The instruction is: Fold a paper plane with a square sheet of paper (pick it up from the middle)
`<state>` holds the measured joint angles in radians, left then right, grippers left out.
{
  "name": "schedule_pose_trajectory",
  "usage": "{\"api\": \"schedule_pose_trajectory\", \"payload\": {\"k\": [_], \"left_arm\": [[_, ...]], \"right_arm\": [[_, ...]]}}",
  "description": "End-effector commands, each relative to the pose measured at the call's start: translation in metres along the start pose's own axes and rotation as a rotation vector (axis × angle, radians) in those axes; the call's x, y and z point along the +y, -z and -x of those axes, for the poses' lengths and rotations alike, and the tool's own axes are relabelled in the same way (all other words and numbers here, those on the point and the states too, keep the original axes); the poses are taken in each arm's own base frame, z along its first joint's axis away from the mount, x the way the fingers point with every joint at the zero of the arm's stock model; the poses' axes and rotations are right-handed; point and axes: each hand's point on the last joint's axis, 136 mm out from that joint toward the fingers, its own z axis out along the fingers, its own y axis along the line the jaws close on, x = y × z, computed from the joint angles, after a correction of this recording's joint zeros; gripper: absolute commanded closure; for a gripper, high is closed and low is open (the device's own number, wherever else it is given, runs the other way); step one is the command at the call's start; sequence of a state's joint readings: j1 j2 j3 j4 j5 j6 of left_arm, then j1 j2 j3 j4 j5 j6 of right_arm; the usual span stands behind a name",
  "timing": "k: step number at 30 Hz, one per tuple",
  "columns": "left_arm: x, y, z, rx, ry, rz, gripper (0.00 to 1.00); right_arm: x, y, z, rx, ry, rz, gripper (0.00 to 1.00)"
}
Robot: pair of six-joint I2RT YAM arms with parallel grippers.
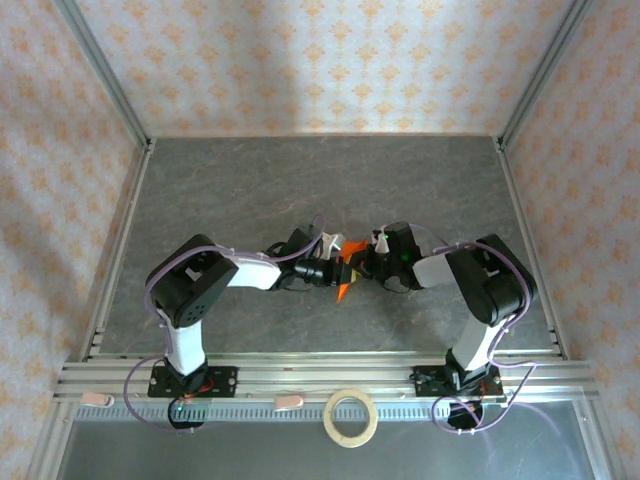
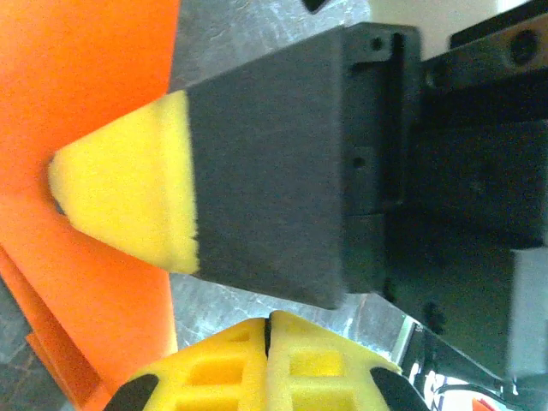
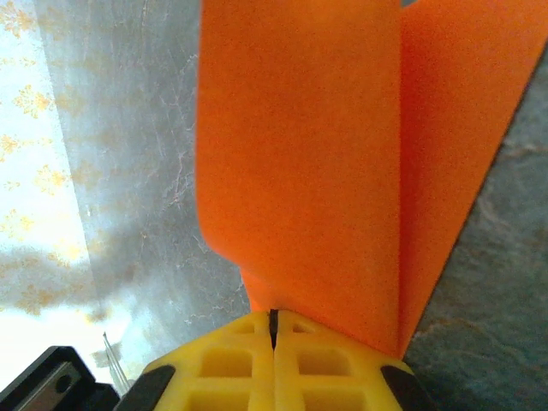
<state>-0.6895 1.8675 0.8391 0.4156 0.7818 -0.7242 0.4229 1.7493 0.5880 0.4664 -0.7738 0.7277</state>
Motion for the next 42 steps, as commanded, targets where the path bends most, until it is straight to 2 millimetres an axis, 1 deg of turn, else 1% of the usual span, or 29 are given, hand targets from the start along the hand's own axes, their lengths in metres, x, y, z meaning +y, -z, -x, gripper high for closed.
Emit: {"api": "schedule_pose_trajectory", "payload": {"k": [1, 6, 11, 19, 28, 31, 34, 36, 38, 40, 42], "left_arm": [[0.007, -0.009, -0.014, 0.056, -0.008, 0.010, 1.00], [0.014, -0.012, -0.033, 0.090, -0.002, 0.023, 1.00], [0.035, -0.010, -0.055, 0.129, 0.009, 0.093, 1.00], [0.052, -0.003, -0.080, 0.170, -0.006, 0.187, 1.00], [0.048, 0.012, -0.102, 0.203, -0.053, 0.205, 0.97], [0.052, 0.018, -0.113, 0.232, -0.069, 0.230, 0.98], [0.051, 0.023, -0.122, 0.256, -0.081, 0.243, 0.98], [0.050, 0.027, -0.122, 0.255, -0.120, 0.254, 0.99], [0.043, 0.031, -0.113, 0.220, -0.138, 0.255, 1.00], [0.027, 0.034, -0.101, 0.167, -0.159, 0.223, 1.00], [0.006, 0.038, -0.082, 0.094, -0.194, 0.168, 1.00]], "right_arm": [[-0.071, 0.001, -0.013, -0.019, -0.073, -0.270, 1.00], [-0.072, 0.001, -0.013, -0.021, -0.071, -0.274, 1.00], [-0.074, 0.002, -0.014, -0.020, -0.073, -0.279, 1.00], [-0.075, 0.002, -0.014, -0.019, -0.077, -0.285, 1.00], [-0.077, 0.003, -0.015, -0.020, -0.078, -0.291, 1.00], [-0.075, 0.003, -0.014, -0.023, -0.075, -0.287, 1.00], [-0.075, 0.004, -0.014, -0.024, -0.074, -0.288, 1.00], [-0.074, 0.003, -0.013, -0.025, -0.076, -0.285, 1.00], [-0.074, 0.003, -0.014, -0.023, -0.077, -0.284, 1.00], [-0.073, 0.003, -0.014, -0.024, -0.079, -0.280, 1.00], [-0.072, 0.003, -0.013, -0.026, -0.078, -0.276, 1.00]]}}
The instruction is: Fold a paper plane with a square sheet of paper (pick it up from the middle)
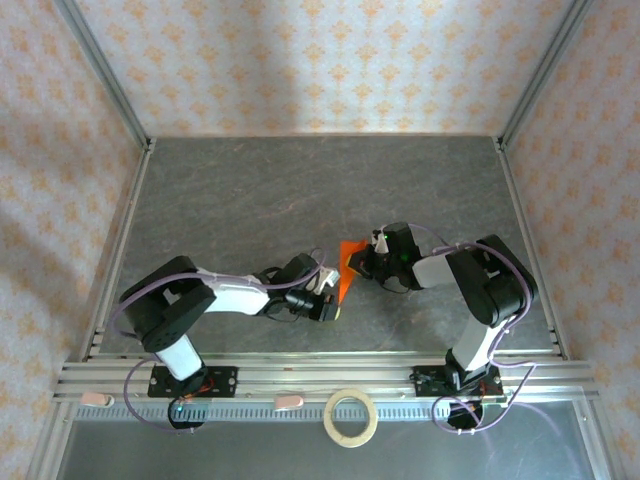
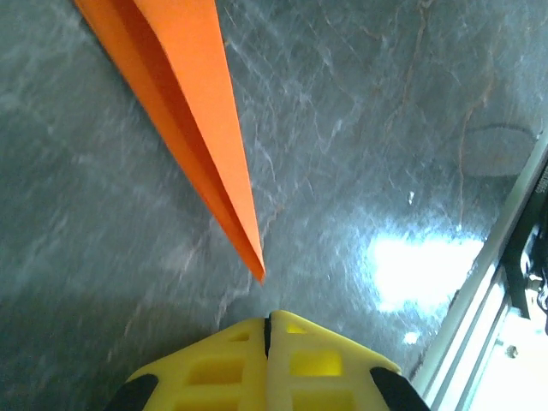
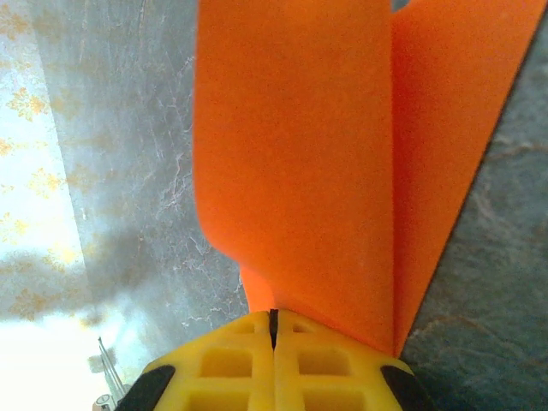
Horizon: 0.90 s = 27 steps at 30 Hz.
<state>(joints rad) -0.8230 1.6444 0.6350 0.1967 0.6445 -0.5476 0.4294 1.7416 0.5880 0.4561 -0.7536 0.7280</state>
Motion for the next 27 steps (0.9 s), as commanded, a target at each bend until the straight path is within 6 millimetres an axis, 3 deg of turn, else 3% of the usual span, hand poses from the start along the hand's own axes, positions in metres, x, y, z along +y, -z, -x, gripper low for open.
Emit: {"api": "schedule_pose_trajectory", "payload": {"k": [1, 4, 7, 14, 21, 27], "left_arm": [[-0.016, 0.016, 0.020, -0.085, -0.014, -0.025, 1.00], [-0.030, 0.021, 0.049, -0.160, -0.005, -0.081, 1.00], [-0.031, 0.021, 0.078, -0.223, 0.017, -0.088, 1.00], [-0.017, 0.002, 0.108, -0.249, 0.056, -0.072, 1.00], [0.005, -0.024, 0.103, -0.192, 0.083, -0.022, 1.00], [0.036, -0.031, 0.072, -0.122, 0.120, 0.080, 1.00]], "right_arm": [[-0.071, 0.002, -0.014, -0.014, -0.079, -0.263, 1.00], [-0.071, 0.002, -0.014, -0.014, -0.081, -0.261, 1.00], [-0.071, 0.003, -0.014, -0.016, -0.085, -0.259, 1.00], [-0.071, 0.002, -0.016, -0.011, -0.086, -0.254, 1.00], [-0.070, 0.002, -0.015, -0.015, -0.090, -0.250, 1.00], [-0.071, 0.003, -0.016, -0.013, -0.090, -0.254, 1.00]]}}
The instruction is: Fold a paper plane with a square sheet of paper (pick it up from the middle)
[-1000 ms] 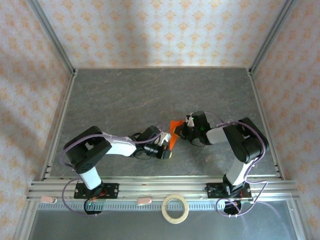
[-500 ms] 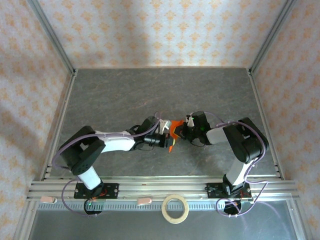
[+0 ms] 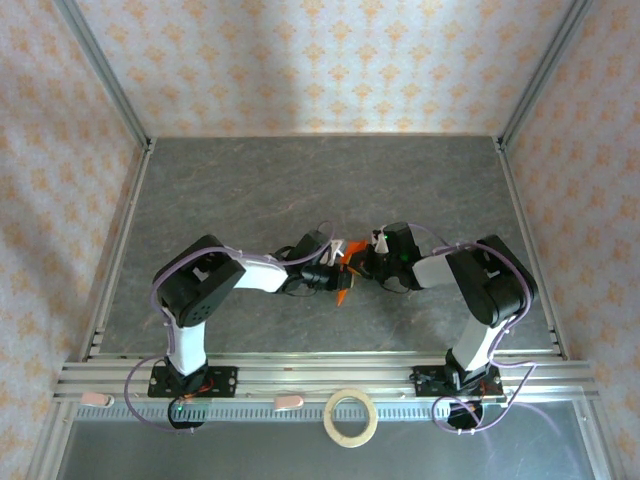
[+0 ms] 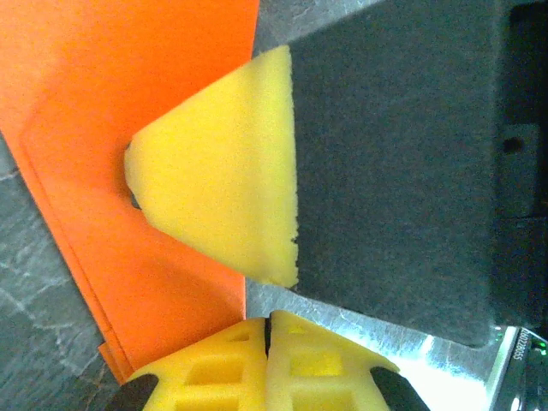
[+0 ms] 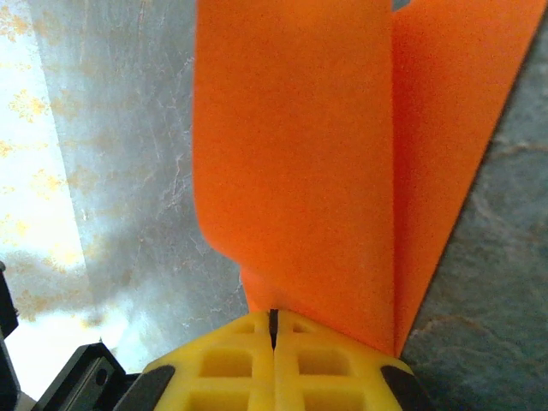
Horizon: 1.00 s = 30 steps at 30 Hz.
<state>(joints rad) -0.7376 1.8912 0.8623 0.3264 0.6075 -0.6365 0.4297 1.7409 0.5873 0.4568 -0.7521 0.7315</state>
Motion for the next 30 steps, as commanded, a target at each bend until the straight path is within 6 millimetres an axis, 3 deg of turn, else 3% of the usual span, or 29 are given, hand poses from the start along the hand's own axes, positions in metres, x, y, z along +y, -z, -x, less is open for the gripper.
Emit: {"api": "schedule_pose_trajectory", "payload": {"k": [1, 7, 16, 20, 27, 30], "left_arm": [[0.028, 0.002, -0.023, 0.052, 0.016, 0.095, 1.00], [0.040, 0.015, -0.058, 0.148, -0.030, 0.154, 1.00], [0.029, 0.031, -0.086, 0.236, -0.163, 0.180, 1.00], [0.019, 0.039, -0.070, 0.148, -0.155, 0.175, 1.00], [-0.029, 0.055, -0.002, -0.081, -0.134, 0.047, 1.00], [-0.046, 0.049, 0.017, -0.104, -0.121, -0.017, 1.00]], "right_arm": [[-0.072, 0.002, -0.016, -0.011, -0.086, -0.256, 1.00], [-0.073, 0.003, -0.015, -0.012, -0.080, -0.268, 1.00], [-0.074, 0.002, -0.014, -0.013, -0.085, -0.269, 1.00], [-0.074, 0.002, -0.015, -0.009, -0.085, -0.268, 1.00], [-0.074, 0.002, -0.016, -0.007, -0.085, -0.267, 1.00], [-0.074, 0.002, -0.015, -0.010, -0.086, -0.267, 1.00]]}}
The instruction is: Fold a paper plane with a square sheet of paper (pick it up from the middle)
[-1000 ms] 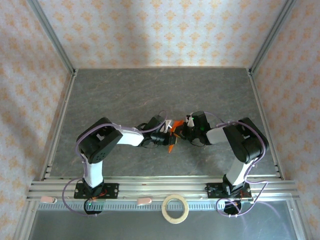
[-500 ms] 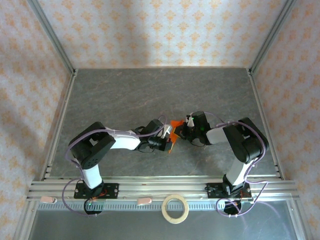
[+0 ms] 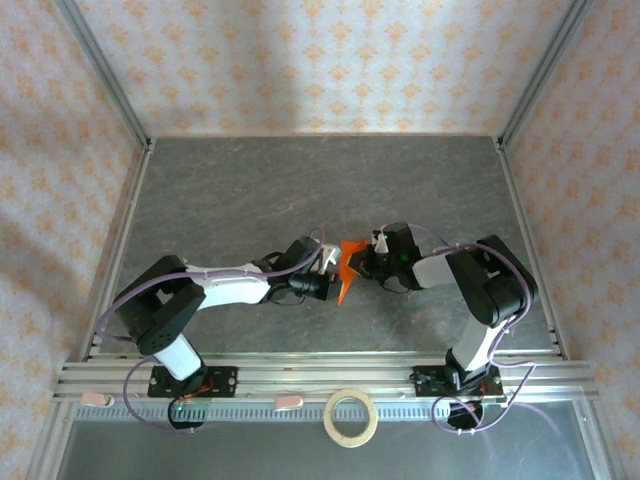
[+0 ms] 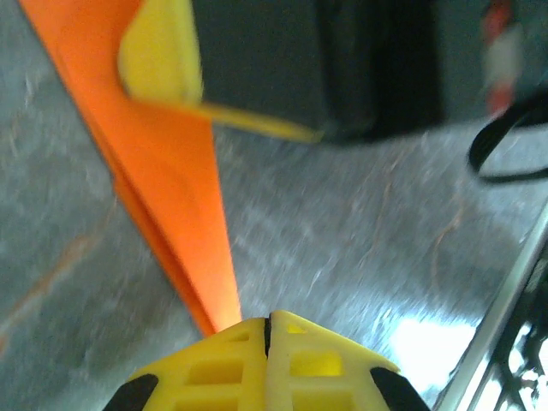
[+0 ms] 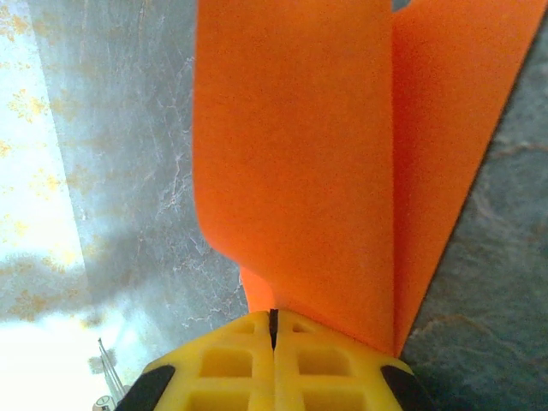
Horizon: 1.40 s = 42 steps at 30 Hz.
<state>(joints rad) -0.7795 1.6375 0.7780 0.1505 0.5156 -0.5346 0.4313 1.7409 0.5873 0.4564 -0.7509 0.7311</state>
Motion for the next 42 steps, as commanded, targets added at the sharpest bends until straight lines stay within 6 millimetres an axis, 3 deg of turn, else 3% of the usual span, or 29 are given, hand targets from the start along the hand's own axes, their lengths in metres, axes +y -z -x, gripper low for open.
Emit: {"api": "schedule_pose_trajectory", "payload": {"k": [1, 6, 14, 18, 28, 33, 38, 42], "left_arm": [[-0.023, -0.004, 0.037, -0.070, 0.008, -0.075, 1.00], [-0.015, -0.033, 0.037, -0.015, 0.032, -0.061, 1.00], [0.022, -0.055, -0.004, 0.080, 0.081, 0.021, 1.00], [0.034, -0.052, -0.022, 0.108, 0.098, 0.049, 1.00], [0.031, -0.029, -0.074, 0.242, -0.041, 0.090, 1.00], [0.047, -0.016, -0.099, 0.299, -0.101, 0.192, 1.00], [0.030, -0.006, -0.088, 0.237, -0.105, 0.127, 1.00], [0.005, 0.004, -0.051, 0.091, -0.089, 0.058, 1.00]], "right_arm": [[-0.074, 0.002, -0.015, -0.009, -0.088, -0.267, 1.00], [-0.073, 0.000, -0.015, -0.008, -0.092, -0.259, 1.00], [-0.074, 0.001, -0.016, -0.008, -0.092, -0.261, 1.00], [-0.075, 0.001, -0.016, -0.009, -0.092, -0.263, 1.00], [-0.077, 0.002, -0.016, -0.008, -0.091, -0.276, 1.00], [-0.077, 0.002, -0.016, -0.009, -0.090, -0.273, 1.00], [-0.075, 0.001, -0.016, -0.009, -0.091, -0.267, 1.00], [-0.071, 0.002, -0.016, -0.014, -0.101, -0.245, 1.00]]}}
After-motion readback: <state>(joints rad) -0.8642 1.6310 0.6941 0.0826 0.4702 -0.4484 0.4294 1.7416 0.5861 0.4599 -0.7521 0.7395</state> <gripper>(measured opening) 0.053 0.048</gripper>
